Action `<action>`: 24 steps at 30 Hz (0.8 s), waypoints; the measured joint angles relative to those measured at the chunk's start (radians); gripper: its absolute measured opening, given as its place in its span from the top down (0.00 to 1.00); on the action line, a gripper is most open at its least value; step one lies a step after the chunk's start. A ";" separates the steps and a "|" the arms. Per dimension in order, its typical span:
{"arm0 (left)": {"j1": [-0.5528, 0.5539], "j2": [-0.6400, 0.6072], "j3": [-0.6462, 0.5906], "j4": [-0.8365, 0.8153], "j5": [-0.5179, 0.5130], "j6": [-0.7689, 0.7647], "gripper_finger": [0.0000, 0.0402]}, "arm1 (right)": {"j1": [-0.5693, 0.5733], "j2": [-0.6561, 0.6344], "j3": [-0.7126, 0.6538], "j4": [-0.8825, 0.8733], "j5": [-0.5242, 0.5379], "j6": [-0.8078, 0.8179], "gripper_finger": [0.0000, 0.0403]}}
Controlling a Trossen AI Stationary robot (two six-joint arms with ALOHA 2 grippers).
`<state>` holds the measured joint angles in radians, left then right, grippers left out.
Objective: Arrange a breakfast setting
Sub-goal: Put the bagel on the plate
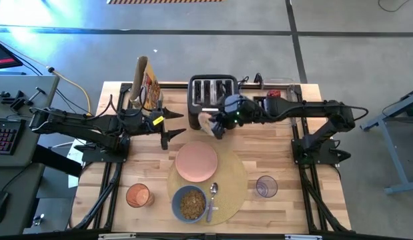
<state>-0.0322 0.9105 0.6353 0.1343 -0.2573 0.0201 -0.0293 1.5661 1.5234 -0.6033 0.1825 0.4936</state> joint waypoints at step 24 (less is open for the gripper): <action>-0.002 0.000 0.000 -0.070 0.019 -0.071 0.34 | 0.144 0.272 0.000 0.220 -0.202 0.027 0.97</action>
<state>-0.0338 0.9106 0.6353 0.0639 -0.2379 -0.0505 0.1143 1.8384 1.5234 -0.3837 -0.0196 0.5207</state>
